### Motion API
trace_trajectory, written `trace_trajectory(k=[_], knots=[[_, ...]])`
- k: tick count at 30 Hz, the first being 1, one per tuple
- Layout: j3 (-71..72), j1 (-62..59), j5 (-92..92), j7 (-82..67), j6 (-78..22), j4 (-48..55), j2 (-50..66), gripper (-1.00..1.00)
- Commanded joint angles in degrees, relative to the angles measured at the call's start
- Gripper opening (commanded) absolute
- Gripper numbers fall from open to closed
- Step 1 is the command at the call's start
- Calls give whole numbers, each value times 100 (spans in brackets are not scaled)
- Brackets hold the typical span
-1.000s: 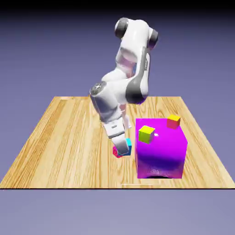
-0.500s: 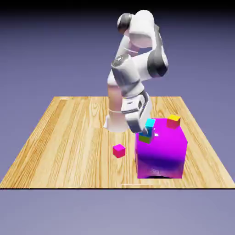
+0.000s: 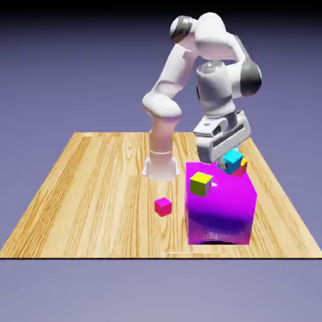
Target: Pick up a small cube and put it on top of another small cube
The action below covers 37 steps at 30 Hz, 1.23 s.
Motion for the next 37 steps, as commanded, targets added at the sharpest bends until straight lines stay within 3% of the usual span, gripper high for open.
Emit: trace_trajectory(k=[1, 26, 34, 35, 37], knots=[[-85, 185, -46, 255, 55, -83, 83, -100], [-2049, 4719, -929, 6361, 1439, -2366, 2361, -100], [-1195, 4354, -861, 6548, 2870, -2801, 1531, -100], [-1195, 4354, -861, 6548, 2870, -2801, 1530, 100], [-1350, 4434, -881, 6531, 2621, -2742, 1703, 100]])
